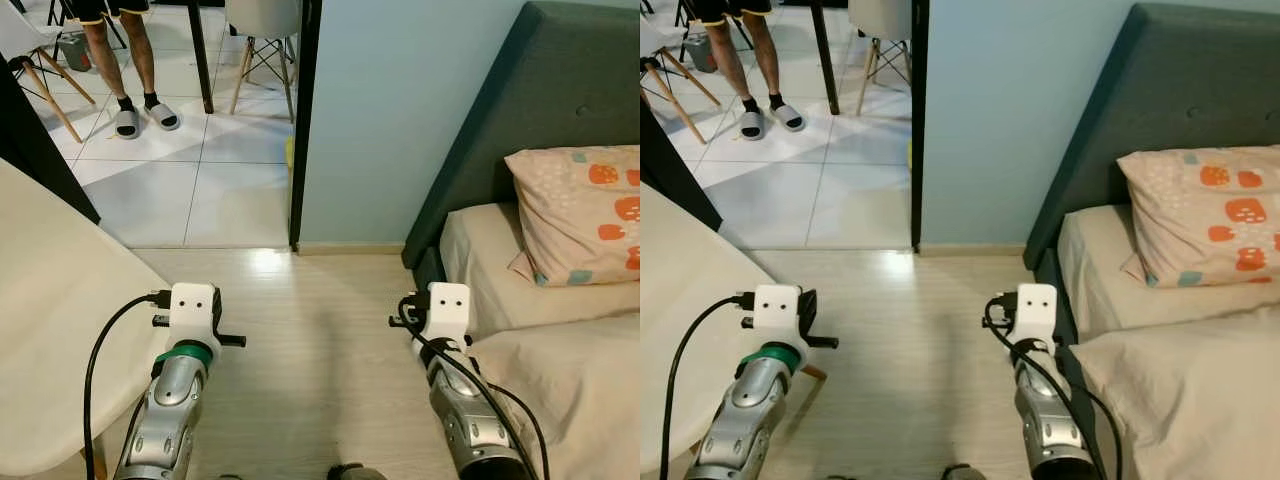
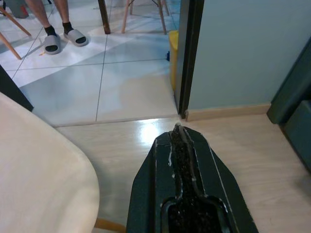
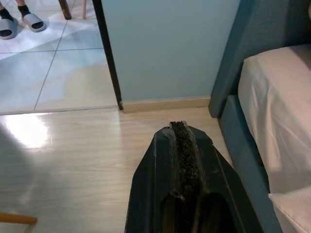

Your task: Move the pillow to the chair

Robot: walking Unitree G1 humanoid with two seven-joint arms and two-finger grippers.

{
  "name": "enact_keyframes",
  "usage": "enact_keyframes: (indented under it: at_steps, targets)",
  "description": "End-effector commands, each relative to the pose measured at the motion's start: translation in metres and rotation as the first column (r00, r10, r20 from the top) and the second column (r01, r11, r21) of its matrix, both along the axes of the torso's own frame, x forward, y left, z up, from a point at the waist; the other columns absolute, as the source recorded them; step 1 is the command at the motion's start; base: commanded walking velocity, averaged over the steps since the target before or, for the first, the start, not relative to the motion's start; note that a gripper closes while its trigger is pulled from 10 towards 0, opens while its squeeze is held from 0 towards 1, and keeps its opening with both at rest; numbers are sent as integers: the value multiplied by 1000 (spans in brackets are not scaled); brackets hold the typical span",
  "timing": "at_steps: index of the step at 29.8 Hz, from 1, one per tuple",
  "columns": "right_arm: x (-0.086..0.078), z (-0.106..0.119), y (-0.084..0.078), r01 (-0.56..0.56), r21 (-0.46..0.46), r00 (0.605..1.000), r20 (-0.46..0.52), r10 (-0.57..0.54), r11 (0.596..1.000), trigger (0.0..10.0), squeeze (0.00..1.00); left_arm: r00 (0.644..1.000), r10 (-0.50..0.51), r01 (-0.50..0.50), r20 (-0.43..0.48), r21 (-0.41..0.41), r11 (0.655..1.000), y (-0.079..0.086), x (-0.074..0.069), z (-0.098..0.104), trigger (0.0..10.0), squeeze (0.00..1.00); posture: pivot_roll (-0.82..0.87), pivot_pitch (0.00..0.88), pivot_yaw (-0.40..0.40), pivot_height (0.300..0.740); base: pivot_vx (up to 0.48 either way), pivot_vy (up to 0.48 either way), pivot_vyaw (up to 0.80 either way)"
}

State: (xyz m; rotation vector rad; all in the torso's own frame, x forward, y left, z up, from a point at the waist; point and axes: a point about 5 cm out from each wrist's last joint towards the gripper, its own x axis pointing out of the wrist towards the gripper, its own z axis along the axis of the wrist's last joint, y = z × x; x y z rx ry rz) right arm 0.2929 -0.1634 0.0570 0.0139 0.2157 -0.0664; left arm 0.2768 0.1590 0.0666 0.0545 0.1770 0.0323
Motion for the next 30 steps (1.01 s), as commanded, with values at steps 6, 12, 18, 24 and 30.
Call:
enact_keyframes:
  at_steps: [6,12,18,24,30]
  targets:
    - [-4,-6,-5,33,-27,999,-23,-34,999,10000,0,1000,24,-23,-20,34,999,3,-2,-6,10000,0,0,62,0,740,0,0,0]
    - [-4,-6,-11,49,-60,999,-14,-50,997,10000,0,998,61,-60,-25,37,998,16,-2,-9,10000,0,-4,60,0,740,0,0,0]
    - [-5,-6,-15,25,-56,999,-22,-26,998,10000,0,996,84,-83,-42,36,996,20,-3,-12,10000,0,-10,67,9,740,0,0,0]
    - [-5,1,-25,8,37,1000,-10,-8,999,10000,0,996,64,-63,-57,20,998,17,-3,-13,10000,0,-20,93,26,740,0,0,0]
    - [1,1,-11,-43,105,998,-36,47,994,10000,0,995,91,-89,-42,61,994,29,-1,-8,10000,0,31,102,-21,740,0,0,0]
